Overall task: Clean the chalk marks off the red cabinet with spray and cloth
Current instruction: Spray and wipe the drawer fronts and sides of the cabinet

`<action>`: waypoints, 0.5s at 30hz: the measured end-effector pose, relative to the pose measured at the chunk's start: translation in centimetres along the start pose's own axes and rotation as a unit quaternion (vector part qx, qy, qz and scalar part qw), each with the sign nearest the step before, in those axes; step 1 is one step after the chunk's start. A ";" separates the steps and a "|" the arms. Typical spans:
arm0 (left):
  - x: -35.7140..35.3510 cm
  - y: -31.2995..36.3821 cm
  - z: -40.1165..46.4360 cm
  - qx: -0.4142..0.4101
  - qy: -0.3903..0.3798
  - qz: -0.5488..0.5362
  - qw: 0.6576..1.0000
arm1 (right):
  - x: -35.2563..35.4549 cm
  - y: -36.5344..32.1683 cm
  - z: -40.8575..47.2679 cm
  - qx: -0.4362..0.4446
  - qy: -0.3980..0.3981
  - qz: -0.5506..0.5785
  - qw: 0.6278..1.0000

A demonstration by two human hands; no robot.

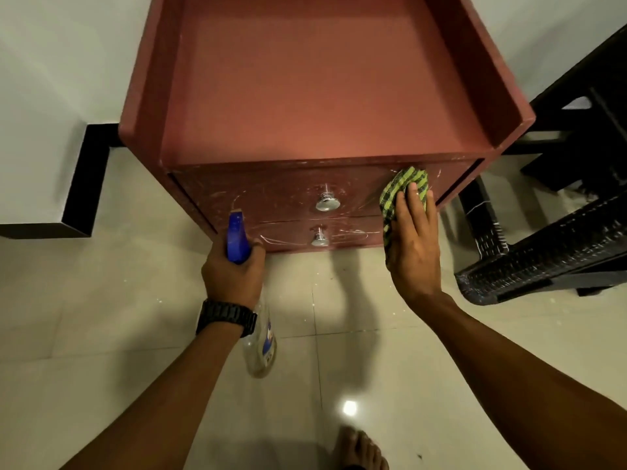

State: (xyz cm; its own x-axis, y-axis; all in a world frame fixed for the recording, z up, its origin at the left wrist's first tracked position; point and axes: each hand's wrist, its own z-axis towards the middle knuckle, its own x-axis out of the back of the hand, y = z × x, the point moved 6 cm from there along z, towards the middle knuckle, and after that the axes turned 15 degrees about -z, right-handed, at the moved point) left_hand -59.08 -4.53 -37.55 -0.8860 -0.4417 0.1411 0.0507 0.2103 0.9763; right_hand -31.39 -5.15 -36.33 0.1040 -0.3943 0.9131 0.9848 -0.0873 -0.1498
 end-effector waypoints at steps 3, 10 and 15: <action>0.0 0.0 0.5 -0.005 0.011 0.000 1.000 | -1.1 0.4 -0.9 -0.011 -0.019 0.007 1.000; -0.6 -0.9 0.9 -0.030 0.022 0.002 0.999 | -1.8 1.1 -1.4 -0.025 -0.019 0.017 0.999; -0.3 -0.9 -0.4 -0.046 0.004 0.001 0.999 | -0.8 0.9 -1.5 -0.032 -0.005 0.014 0.999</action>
State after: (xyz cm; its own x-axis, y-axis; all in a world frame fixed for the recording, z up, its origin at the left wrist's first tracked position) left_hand -58.66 -4.96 -38.40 -0.8819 -0.4491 0.1431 0.0943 0.1295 0.9871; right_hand -30.79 -6.32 -37.79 0.1332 -0.3882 0.9119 0.9707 -0.1345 -0.1991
